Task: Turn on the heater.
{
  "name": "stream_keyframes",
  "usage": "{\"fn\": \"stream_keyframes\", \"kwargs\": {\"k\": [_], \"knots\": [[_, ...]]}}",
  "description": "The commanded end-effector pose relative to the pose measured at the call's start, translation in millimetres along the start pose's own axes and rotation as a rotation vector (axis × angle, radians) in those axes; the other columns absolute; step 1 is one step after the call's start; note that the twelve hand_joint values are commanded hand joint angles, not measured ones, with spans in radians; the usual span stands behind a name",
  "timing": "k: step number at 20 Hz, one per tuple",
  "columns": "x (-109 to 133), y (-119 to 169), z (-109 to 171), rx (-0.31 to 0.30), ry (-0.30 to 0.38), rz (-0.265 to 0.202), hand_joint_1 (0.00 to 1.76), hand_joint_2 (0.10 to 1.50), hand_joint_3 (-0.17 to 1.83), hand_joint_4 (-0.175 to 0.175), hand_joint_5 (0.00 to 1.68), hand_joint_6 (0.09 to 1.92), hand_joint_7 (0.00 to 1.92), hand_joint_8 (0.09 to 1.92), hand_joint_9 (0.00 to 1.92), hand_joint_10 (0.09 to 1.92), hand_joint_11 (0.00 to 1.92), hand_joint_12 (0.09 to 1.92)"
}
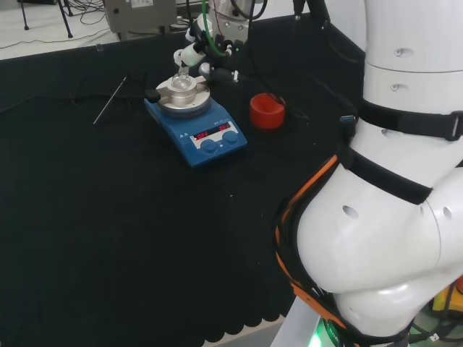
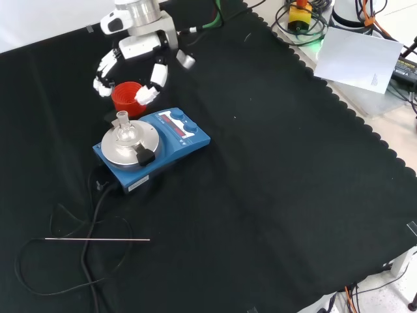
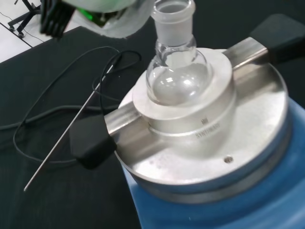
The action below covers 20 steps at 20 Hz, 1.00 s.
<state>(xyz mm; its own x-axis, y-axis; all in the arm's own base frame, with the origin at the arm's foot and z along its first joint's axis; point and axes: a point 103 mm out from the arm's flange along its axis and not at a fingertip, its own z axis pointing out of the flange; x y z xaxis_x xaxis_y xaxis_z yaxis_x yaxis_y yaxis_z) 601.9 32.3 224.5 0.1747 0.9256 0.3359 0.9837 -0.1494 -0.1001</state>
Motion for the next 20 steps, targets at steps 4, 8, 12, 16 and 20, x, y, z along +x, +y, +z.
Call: {"fn": "stream_keyframes", "kwargs": {"k": [4,8,12,16,20], "knots": [[-10,-38,-14,-0.001,-0.024,-0.006,0.85,0.64,0.67,-0.03,0.42,0.34,0.38,0.66,0.61,0.65,0.35,1.31],[-16,-52,-13,0.013,-0.041,-0.003,0.85,0.64,0.67,-0.031,0.42,0.33,0.38,0.66,0.61,0.65,0.35,1.31],[-21,-64,-11,0.128,-0.073,0.002,0.89,0.65,0.67,-0.026,0.43,0.33,0.45,0.67,0.63,0.65,0.37,1.31],[-27,-75,-3,0.304,-0.12,0.028,0.95,0.66,0.72,-0.014,0.35,0.21,0.69,0.65,0.77,0.6,0.47,1.33],[-37,-86,5,0.404,-0.142,0.017,0.98,0.7,0.75,-0.018,0.31,0.1,0.89,0.64,0.95,0.54,0.64,1.28]]}}
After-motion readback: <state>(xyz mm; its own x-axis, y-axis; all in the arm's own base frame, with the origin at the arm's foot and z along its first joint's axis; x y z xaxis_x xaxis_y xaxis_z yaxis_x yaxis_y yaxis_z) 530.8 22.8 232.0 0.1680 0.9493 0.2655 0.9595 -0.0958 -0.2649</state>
